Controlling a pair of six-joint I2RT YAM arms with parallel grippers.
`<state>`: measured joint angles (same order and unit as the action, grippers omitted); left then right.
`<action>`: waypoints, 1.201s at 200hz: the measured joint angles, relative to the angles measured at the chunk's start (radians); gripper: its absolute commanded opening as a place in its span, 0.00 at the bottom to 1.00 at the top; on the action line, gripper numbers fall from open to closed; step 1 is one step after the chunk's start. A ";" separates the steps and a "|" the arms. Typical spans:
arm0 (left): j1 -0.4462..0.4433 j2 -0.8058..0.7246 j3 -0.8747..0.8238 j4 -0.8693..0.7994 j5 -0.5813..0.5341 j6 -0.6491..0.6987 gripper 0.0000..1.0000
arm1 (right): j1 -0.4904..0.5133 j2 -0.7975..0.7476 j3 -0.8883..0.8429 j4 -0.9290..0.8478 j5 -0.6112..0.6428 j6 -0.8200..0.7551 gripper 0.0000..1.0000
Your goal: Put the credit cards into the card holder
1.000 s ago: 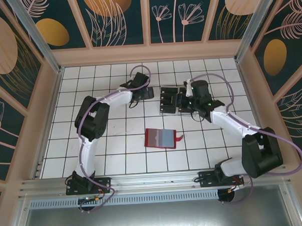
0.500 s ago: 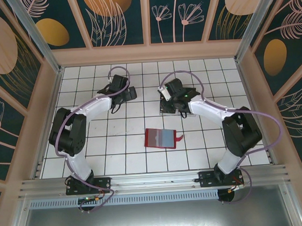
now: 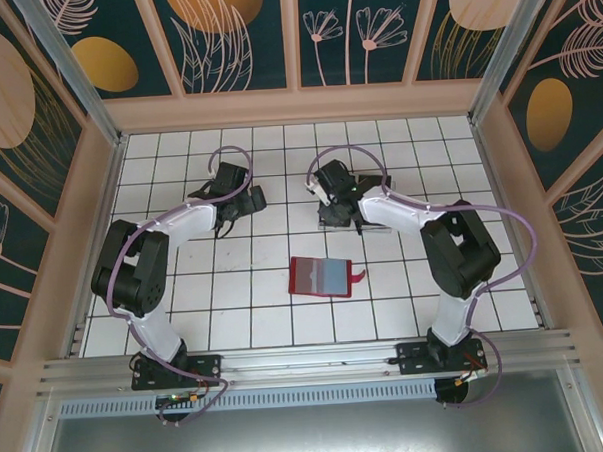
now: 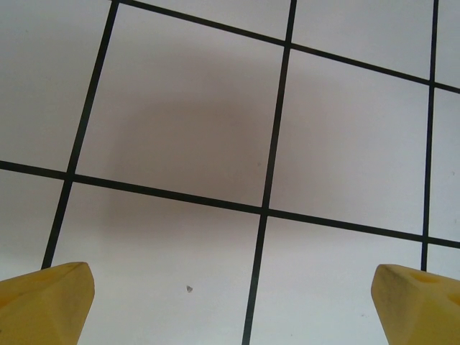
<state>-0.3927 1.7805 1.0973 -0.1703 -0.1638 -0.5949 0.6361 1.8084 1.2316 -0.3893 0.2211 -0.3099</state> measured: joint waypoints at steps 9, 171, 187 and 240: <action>0.000 0.000 0.000 0.004 0.000 0.000 0.99 | 0.000 0.005 0.000 -0.003 0.006 -0.003 0.40; 0.000 0.000 0.000 0.013 0.011 -0.008 0.99 | 0.034 0.047 0.021 -0.021 0.040 -0.024 0.21; 0.000 0.000 0.000 0.013 0.011 -0.008 0.99 | 0.034 0.047 0.026 -0.028 0.040 -0.025 0.21; 0.000 0.000 0.000 0.014 0.014 -0.008 0.99 | 0.033 0.047 0.027 -0.034 0.040 -0.025 0.21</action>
<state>-0.3923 1.7805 1.0973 -0.1566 -0.1493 -0.6029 0.6693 1.8553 1.2583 -0.4236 0.2607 -0.3351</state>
